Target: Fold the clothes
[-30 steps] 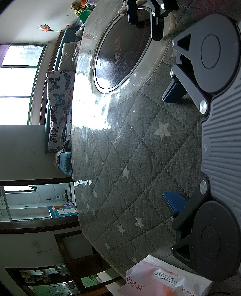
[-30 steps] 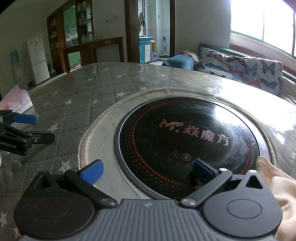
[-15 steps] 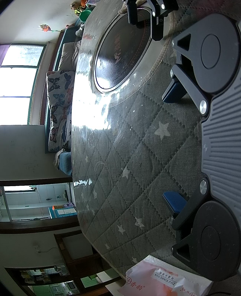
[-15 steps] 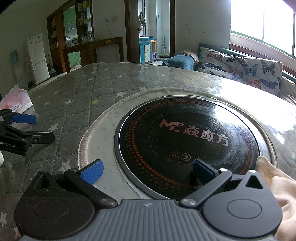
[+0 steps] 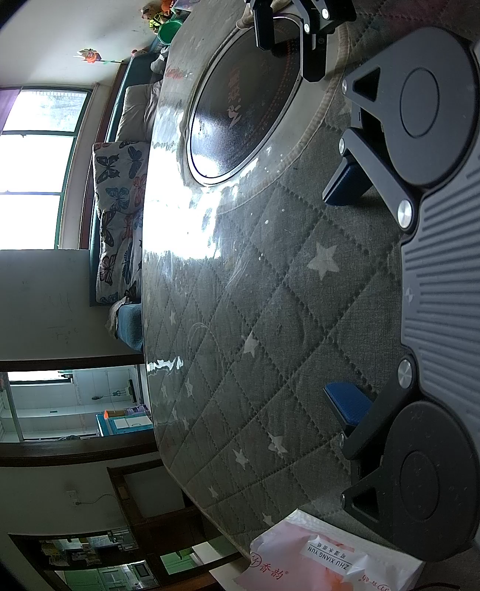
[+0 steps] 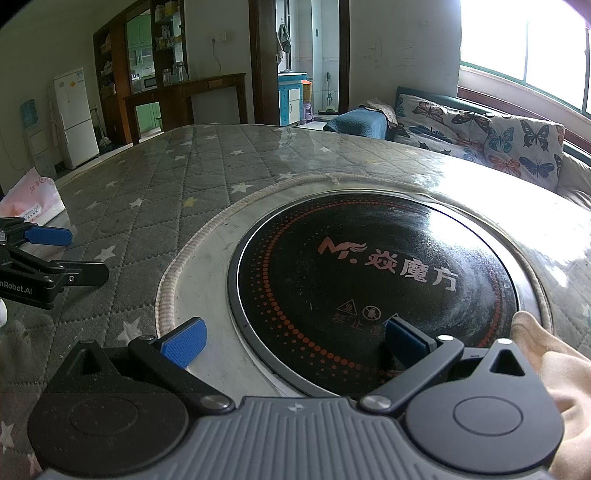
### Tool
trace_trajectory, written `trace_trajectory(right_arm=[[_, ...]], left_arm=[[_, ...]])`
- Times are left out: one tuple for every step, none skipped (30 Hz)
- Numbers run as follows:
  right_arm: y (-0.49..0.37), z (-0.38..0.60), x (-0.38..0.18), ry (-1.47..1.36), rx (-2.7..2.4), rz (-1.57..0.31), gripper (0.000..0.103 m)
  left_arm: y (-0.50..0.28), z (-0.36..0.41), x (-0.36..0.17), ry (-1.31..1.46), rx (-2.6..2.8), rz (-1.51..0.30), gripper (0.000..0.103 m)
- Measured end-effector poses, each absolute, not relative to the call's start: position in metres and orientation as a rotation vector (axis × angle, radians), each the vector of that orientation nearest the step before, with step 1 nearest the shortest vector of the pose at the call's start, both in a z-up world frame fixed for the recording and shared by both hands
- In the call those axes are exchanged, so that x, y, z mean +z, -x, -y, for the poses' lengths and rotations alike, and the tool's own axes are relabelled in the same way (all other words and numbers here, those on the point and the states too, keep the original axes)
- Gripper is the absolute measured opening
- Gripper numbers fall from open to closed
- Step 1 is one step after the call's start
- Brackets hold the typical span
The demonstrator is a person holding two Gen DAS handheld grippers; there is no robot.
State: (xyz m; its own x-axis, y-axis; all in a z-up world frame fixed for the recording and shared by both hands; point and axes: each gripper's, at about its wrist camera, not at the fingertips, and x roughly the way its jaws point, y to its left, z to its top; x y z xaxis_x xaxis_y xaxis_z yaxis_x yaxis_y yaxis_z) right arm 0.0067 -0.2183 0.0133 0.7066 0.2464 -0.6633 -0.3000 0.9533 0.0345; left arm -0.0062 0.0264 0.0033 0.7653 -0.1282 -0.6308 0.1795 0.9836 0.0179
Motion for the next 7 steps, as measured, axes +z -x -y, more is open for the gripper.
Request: trace_trajectory(right_arm=[[-0.0067,0.2183,0.0133,0.078,0.304,-0.725,0.103],[-0.0067,0.2183,0.0134,0.078,0.304,-0.725,0.103],[-0.0068,0.2184,0.0134,0.078,0.304,-0.725,0.103],[-0.0067,0.2184,0.0134,0.078,0.304,-0.725,0.103],[-0.0067,0.2184,0.0134,0.078,0.304,-0.725,0.103],[-0.0067,0.2183,0.0133,0.078,0.304,-0.725,0.103],[-0.0067,0.2183,0.0133,0.078,0.304,-0.725,0.103]], left_arm=[[0.0061,-0.0264,0.0034,-0.079,-0.167,-0.679,0.103],[0.0061,-0.0264,0.0034,-0.079,-0.167,-0.679,0.103],[0.0061,-0.0262,0.0034,-0.079,-0.167,-0.680,0.103],[0.0061,-0.0261,0.0034,-0.079,-0.167,-0.680,0.103],[0.0060,-0.0259,0.0034,-0.079,-0.167,-0.680,0.103],[0.0059,-0.0257,0.0034,-0.079,-0.167,-0.680,0.103],[0.0058,-0.0255,0.0034,-0.079,-0.167,-0.680,0.103]])
